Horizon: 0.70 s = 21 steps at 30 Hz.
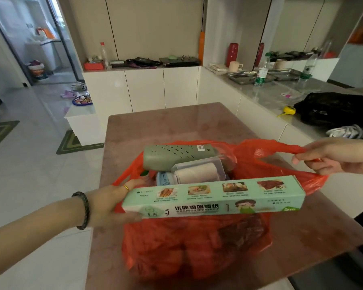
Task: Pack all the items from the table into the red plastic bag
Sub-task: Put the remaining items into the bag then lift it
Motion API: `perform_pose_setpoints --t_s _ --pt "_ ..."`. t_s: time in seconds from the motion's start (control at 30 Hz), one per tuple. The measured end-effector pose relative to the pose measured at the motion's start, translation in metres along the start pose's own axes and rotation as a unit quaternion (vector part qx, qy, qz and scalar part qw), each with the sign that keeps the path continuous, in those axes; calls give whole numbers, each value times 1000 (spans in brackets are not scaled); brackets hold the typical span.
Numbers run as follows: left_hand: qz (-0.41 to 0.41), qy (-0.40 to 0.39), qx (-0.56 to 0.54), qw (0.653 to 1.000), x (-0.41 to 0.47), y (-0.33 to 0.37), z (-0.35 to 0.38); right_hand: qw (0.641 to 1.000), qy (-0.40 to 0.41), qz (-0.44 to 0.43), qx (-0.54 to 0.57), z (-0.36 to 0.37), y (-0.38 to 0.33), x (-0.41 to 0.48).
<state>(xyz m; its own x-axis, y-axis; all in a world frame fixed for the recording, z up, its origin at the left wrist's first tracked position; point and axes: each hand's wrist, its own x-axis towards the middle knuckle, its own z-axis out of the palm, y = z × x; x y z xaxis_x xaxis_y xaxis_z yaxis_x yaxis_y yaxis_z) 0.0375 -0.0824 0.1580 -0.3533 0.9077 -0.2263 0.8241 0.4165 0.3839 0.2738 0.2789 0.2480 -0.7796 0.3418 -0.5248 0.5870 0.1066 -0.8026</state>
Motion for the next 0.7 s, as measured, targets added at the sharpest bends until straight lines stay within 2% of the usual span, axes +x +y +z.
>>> perform_pose_setpoints --t_s 0.13,0.2,0.27,0.37,0.43,0.5,0.57,0.7 --pt "2 36 6 999 -6 6 -9 998 25 -21 -50 10 1 -2" --pt "-15 35 -27 999 -7 6 -10 996 45 -51 -56 14 6 0" --pt "-38 51 -71 995 -9 -3 -11 994 60 -83 -31 13 10 -2" --pt "-86 59 -93 990 -14 -12 -18 992 95 -77 22 5 12 -6" --pt "-81 39 -40 995 -16 -8 -21 990 103 -73 64 -1 10 -6" --pt "-89 14 89 992 -11 5 -24 982 115 -82 124 -3 3 -4" --pt "-91 15 216 972 -8 14 -27 975 120 -94 165 -3 -9 -4" --pt "-52 -6 264 963 -21 23 -51 974 99 -116 169 -3 -31 -5"
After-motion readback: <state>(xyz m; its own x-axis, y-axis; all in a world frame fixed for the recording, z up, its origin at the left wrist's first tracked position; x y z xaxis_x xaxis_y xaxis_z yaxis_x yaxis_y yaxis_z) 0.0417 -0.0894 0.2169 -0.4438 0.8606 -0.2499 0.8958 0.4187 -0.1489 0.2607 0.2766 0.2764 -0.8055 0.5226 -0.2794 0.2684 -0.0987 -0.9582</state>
